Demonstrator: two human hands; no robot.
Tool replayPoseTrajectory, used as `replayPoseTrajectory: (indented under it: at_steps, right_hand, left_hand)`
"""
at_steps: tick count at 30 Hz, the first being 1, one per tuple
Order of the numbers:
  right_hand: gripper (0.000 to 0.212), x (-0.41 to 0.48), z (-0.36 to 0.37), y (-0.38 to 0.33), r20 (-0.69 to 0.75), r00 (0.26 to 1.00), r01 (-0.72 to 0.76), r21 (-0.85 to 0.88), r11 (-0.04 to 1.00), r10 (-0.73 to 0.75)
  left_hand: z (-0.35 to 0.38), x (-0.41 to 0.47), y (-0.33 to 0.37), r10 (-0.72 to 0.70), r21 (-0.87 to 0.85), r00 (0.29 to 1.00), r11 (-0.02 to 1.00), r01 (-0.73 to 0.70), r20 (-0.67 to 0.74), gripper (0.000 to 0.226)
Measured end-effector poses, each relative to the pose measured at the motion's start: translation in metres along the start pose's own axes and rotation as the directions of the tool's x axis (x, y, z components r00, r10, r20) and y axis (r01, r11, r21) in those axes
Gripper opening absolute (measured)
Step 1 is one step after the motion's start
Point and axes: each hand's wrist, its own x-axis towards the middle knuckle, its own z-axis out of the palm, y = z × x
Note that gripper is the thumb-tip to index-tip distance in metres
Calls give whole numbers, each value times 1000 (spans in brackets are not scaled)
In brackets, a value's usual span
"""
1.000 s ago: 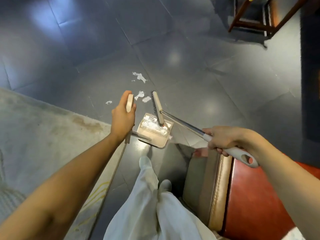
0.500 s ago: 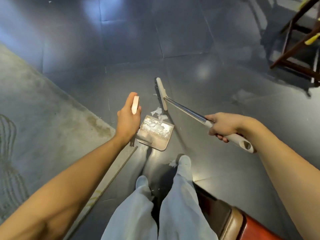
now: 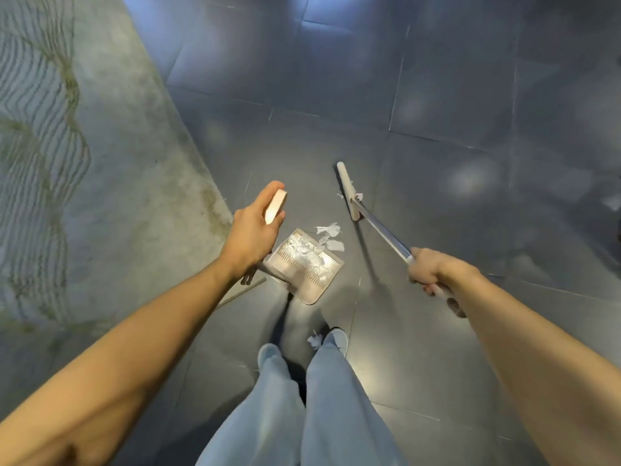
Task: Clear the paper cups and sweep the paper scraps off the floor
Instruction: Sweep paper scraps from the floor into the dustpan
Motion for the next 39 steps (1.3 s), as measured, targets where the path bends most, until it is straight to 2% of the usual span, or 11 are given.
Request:
replayPoseTrajectory:
  at_steps: [5, 9, 14, 20, 24, 29, 34, 37, 39]
  right_hand:
    - [51, -15, 18, 9, 137, 989, 56, 15, 998, -58]
    - [69, -46, 26, 28, 220, 975, 28, 79, 997, -45]
    - [72, -96, 22, 42, 281, 958, 32, 71, 997, -51]
    - [79, -128, 11, 34, 212, 976, 51, -30, 998, -43]
    - [76, -130, -18, 26, 160, 982, 112, -70, 991, -100]
    - [70, -106, -64, -4, 167, 967, 215, -136, 967, -191]
    - [63, -37, -98, -61, 143, 940, 341, -324, 882, -311]
    - [59, 7, -112, -101, 142, 924, 375, -510, 774, -354]
    - [65, 27, -118, -119, 140, 916, 375, -636, 674, -376]
  left_hand:
    - [2, 3, 8, -24, 10, 999, 1000, 24, -33, 38]
    - [4, 3, 13, -16, 16, 999, 1000, 16, -40, 37]
    - [6, -8, 10, -29, -25, 999, 999, 28, -33, 39]
    - [-6, -31, -2, -38, -56, 997, 998, 34, -72, 33]
    - [-9, -37, -6, -78, -111, 990, 992, 66, -115, 29]
    - [-11, -34, -4, -175, -164, 964, 976, 143, -199, 32]
    - [-4, -19, -4, -300, -204, 894, 948, 243, -332, 35]
    - [5, -11, 3, -356, -244, 842, 930, 276, -405, 41]
    - [13, -8, 9, -375, -247, 819, 924, 291, -435, 44]
